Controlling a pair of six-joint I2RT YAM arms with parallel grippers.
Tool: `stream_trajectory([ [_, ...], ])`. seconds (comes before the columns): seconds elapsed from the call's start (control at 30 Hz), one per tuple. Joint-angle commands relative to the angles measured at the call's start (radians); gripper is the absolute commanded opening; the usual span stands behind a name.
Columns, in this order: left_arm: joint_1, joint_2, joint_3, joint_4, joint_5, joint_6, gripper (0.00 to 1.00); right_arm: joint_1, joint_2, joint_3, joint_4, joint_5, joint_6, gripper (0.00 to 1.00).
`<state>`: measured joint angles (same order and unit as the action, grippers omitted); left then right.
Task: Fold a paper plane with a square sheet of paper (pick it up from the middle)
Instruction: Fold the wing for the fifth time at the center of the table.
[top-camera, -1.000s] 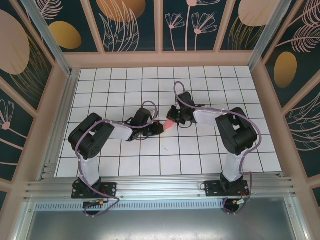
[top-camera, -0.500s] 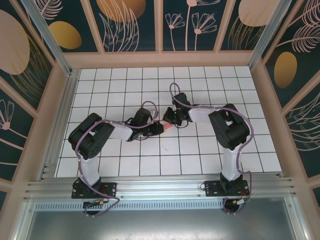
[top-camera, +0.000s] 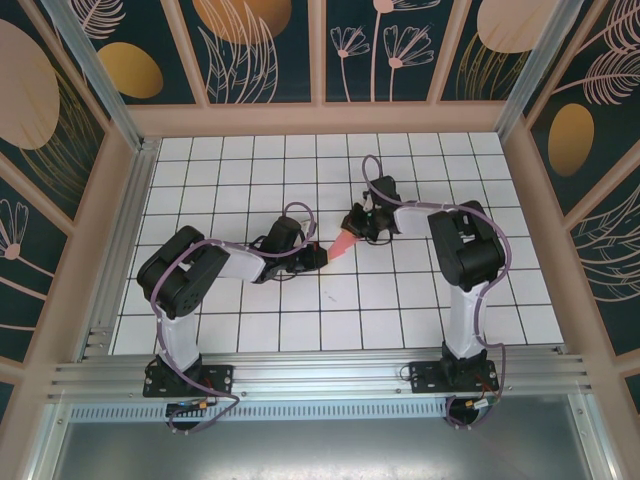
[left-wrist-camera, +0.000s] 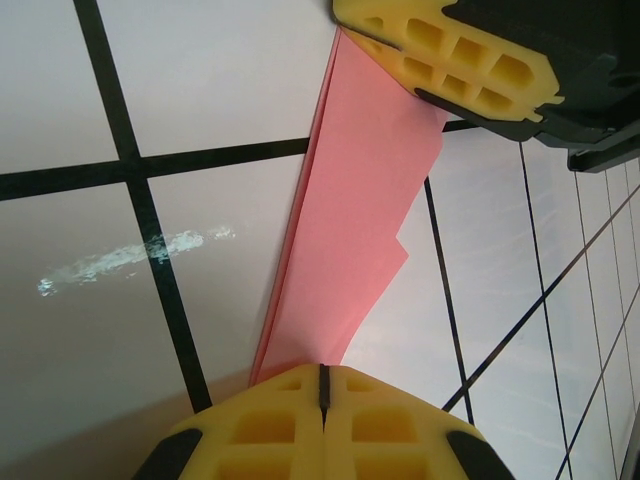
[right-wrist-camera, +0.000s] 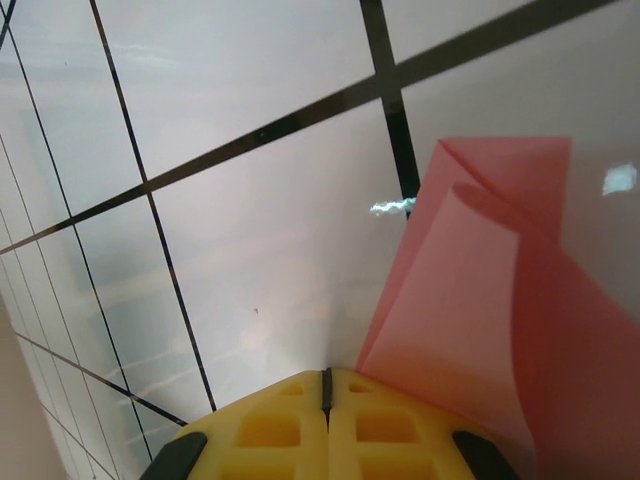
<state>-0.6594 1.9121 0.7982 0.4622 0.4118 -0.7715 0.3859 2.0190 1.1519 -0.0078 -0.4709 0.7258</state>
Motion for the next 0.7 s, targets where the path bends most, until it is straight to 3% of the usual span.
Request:
stream_trajectory([
  [0.0,-0.007,0.082,-0.076,-0.263,0.002,0.000,0.00,-0.109,0.076,0.032,-0.003,0.224,-0.053,0.00],
  [0.27,-0.008,0.081,-0.074,-0.263,0.003,0.003,0.00,-0.174,0.096,0.155,-0.016,0.242,-0.123,0.00],
  [0.4,-0.007,0.082,-0.071,-0.263,0.004,0.001,0.00,-0.170,-0.005,0.139,0.006,0.182,-0.146,0.01],
  [0.67,-0.008,0.079,-0.068,-0.261,-0.001,-0.003,0.00,0.016,-0.311,-0.044,-0.078,0.266,-0.118,0.03],
])
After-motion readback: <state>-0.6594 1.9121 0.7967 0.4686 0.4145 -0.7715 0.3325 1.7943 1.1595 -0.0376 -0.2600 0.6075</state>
